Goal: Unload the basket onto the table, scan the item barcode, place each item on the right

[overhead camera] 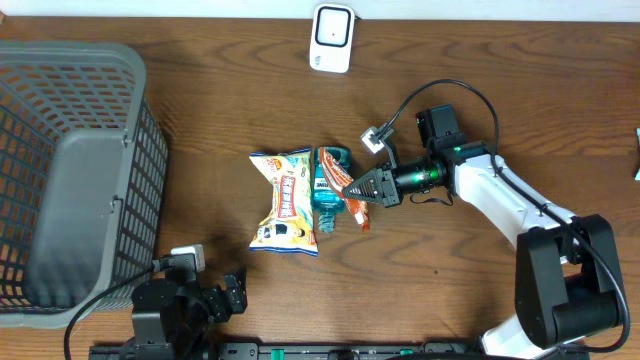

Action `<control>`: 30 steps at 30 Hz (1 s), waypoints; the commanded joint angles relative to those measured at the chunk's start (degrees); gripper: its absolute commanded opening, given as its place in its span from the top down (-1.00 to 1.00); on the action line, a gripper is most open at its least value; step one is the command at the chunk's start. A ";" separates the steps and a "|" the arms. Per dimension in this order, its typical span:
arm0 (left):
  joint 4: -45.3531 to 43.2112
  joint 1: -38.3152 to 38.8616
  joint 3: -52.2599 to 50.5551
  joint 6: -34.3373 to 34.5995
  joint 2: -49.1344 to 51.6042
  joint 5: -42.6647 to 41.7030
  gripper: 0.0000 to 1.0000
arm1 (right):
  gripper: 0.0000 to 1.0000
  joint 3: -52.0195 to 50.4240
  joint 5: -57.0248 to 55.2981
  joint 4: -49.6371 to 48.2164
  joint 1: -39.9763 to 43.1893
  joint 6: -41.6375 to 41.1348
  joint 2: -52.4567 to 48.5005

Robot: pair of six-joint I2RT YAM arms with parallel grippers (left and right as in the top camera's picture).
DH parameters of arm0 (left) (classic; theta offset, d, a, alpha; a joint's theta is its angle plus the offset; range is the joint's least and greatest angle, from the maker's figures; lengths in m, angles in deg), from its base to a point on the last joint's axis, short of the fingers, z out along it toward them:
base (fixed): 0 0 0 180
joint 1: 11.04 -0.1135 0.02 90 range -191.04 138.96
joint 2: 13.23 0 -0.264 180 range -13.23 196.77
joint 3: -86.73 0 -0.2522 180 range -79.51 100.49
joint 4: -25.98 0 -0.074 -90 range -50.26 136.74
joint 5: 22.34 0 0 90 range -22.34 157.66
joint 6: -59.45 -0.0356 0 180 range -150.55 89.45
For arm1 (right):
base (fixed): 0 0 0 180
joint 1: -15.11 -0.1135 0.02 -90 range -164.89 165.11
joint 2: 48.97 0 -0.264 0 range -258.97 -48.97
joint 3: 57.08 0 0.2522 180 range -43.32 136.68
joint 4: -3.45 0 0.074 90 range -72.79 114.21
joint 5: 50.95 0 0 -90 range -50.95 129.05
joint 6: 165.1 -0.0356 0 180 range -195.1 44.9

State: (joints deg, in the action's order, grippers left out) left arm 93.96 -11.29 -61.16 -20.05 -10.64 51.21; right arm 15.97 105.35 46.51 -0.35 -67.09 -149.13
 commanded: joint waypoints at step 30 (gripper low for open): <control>0.63 0.22 0.17 -0.33 0.00 -0.48 -0.95 | -0.07 -0.52 -9.92 -2.69 -0.28 -4.72 -17.29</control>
State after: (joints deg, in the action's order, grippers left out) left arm 93.96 -11.29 -61.16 -20.05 -10.64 51.23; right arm 15.75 101.97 43.14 -1.14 -71.61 -165.72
